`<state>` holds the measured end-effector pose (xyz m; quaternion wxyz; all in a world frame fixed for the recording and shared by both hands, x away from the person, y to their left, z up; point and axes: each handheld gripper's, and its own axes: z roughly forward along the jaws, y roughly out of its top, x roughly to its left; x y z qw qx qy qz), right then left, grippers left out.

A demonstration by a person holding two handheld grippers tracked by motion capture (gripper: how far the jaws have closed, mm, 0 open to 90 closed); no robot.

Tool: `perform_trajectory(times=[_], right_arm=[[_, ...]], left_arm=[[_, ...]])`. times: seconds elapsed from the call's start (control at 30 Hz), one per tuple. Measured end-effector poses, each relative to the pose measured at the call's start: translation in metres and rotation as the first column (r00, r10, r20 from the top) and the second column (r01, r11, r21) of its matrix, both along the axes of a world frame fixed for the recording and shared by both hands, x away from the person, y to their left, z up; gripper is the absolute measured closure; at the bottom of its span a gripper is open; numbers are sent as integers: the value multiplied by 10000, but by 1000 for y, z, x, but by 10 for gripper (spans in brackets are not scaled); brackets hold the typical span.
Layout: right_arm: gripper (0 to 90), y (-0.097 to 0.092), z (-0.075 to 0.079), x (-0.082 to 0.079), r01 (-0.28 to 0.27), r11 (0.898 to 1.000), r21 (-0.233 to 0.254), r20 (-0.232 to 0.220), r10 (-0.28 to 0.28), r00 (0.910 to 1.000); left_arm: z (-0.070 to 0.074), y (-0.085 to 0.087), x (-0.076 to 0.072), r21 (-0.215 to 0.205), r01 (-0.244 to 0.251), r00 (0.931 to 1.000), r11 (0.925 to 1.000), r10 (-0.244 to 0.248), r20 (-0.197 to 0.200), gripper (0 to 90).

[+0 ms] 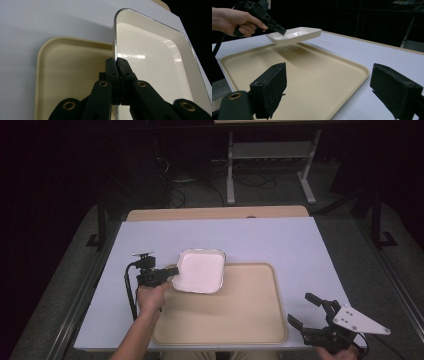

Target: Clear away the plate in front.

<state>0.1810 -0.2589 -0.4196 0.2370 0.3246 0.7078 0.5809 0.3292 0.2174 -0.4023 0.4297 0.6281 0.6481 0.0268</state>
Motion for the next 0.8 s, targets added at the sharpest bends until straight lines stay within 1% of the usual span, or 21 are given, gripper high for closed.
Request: perform_trajectory(times=[0.07,0.1,0.2,0.23,0.27,0.37,0.43,0.5,0.53,0.8], right_arm=[[130,1,0,0,-35,10000,-20,-10,35,10000],[130,1,0,0,-90,9999,-68,-15,90,10000],[130,1,0,0,-92,9999,-97,5,92,10000],[130,1,0,1,-82,9999,-70,3,82,10000],[130,1,0,1,-82,9999,-70,3,82,10000],[129,0,0,1,-13,10000,-11,-35,13,10000],[130,0,0,1,-4,10000,-41,-33,4,10000],[130,0,0,1,-3,10000,-61,-18,3,10000],[130,1,0,0,-8,10000,-78,13,8,10000],[130,1,0,0,3,9999,-124,-2,-3,10000]], left_arm=[[-1,-2,-2,-26,-4,10000,10000,4,10,888],[-3,-6,-6,-78,3,10000,10000,-3,-1,888],[-6,-12,-10,-53,22,10000,10000,-23,-40,888],[-7,-14,-12,-23,-76,9999,10000,76,-76,887],[-7,-14,-12,-23,-76,9999,10000,76,-76,887],[-13,-18,-18,-1,-171,9997,9999,171,-153,887],[-16,-19,-21,-119,-120,9996,9999,117,-252,887],[-17,-19,-22,-90,-79,9997,9999,77,-230,887],[-18,-20,-25,52,-81,9997,10000,82,-243,887],[-24,-20,-35,46,-233,9993,9997,234,-296,887]])
